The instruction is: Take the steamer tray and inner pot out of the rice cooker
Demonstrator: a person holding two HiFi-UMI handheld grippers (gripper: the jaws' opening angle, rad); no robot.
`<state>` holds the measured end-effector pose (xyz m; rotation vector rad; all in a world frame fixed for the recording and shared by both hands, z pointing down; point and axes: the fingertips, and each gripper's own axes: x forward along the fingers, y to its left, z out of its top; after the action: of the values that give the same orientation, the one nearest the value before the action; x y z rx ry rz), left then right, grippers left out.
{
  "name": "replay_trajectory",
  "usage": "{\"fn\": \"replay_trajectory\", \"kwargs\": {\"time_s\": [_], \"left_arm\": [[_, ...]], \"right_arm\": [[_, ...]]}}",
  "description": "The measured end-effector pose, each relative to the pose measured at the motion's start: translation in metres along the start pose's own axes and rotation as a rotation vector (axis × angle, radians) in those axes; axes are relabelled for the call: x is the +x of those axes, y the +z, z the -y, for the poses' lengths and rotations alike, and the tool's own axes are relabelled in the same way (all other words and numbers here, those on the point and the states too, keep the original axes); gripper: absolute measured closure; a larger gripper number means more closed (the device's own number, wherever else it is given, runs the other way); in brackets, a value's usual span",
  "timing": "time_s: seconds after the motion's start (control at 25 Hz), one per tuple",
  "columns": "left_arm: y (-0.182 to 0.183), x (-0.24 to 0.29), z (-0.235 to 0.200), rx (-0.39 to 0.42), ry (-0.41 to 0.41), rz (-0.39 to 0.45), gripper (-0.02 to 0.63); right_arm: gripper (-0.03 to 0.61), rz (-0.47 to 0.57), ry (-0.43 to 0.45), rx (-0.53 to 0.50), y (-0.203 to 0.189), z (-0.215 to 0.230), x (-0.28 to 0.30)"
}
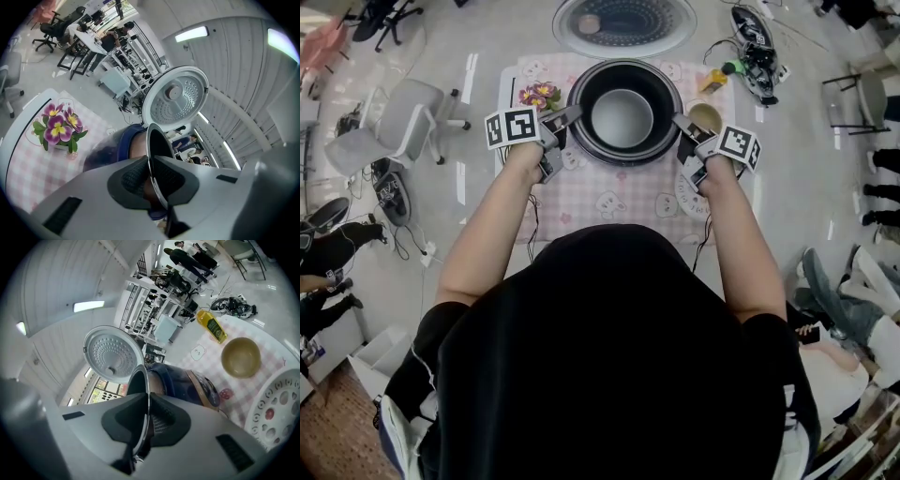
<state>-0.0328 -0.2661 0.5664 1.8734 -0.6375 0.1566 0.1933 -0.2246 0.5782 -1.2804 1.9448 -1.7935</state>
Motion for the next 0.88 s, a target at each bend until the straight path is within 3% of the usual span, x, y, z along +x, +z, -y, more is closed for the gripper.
{"fn": "replay_trajectory", "kwargs": {"time_s": [0.6, 0.88], "left_arm": [[0.008, -0.021, 0.037, 0.054, -0.058, 0.042, 0.563], [0.008, -0.029, 0.058, 0.091, -0.088, 0.055, 0.563]], "right_arm": [[0.546, 0.032, 0.071, -0.133, 0.002, -0.053, -0.032], [0.546, 0.058, 0.032, -0.099, -0.001, -0.065, -0.053]]}}
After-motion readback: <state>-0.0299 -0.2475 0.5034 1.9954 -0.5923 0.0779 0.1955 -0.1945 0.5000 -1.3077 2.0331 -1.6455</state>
